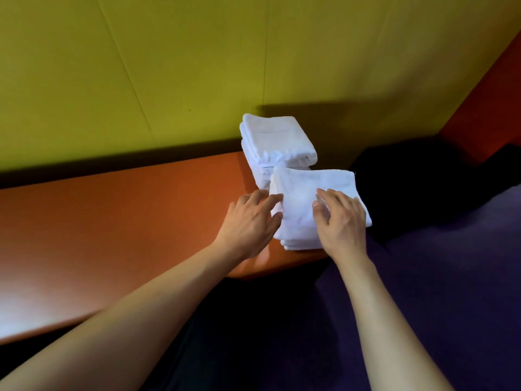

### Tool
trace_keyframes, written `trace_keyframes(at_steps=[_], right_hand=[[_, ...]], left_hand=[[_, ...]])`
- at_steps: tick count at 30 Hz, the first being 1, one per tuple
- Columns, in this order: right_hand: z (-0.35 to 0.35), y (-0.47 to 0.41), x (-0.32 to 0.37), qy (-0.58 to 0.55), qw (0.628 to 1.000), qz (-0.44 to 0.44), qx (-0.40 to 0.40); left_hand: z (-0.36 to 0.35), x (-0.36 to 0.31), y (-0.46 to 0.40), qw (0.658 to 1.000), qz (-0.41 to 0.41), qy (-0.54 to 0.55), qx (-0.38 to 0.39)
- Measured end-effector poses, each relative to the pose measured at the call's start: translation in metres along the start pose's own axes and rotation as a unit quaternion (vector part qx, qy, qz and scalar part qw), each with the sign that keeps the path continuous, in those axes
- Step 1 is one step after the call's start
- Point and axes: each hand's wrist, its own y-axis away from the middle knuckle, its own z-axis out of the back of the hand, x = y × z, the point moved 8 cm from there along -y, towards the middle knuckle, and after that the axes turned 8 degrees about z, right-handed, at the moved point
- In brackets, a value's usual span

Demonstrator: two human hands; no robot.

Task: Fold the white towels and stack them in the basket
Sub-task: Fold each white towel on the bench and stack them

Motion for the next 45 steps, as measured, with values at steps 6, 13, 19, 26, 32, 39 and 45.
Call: trace_keyframes(at_steps=[6,13,19,26,32,39,45], right_hand=[[-0.014,0.009,0.077,-0.045,0.996,0.074,0.003],[-0.039,0.031,0.178,-0.104,0.982,0.156,0.030],[-0.062,0.049,0.263,-0.148,0.963,0.210,0.075],[-0.089,0.061,0.376,-0.172,0.939,0.272,0.125],[-0.127,0.075,0.472,-0.191,0.918,0.304,0.171],[-0.204,0.098,0.594,-0.187,0.878,0.362,0.252],[-0.283,0.115,0.687,-0.185,0.843,0.400,0.308]], left_hand=[[0.040,0.037,0.050,0.996,0.014,-0.059,-0.065],[0.081,0.101,0.117,0.987,0.080,-0.082,-0.109],[0.118,0.165,0.176,0.973,0.162,-0.079,-0.143],[0.154,0.250,0.242,0.948,0.253,-0.074,-0.181],[0.176,0.335,0.293,0.928,0.310,-0.070,-0.196],[0.185,0.453,0.346,0.892,0.395,-0.067,-0.208],[0.179,0.565,0.385,0.861,0.457,-0.084,-0.208]])
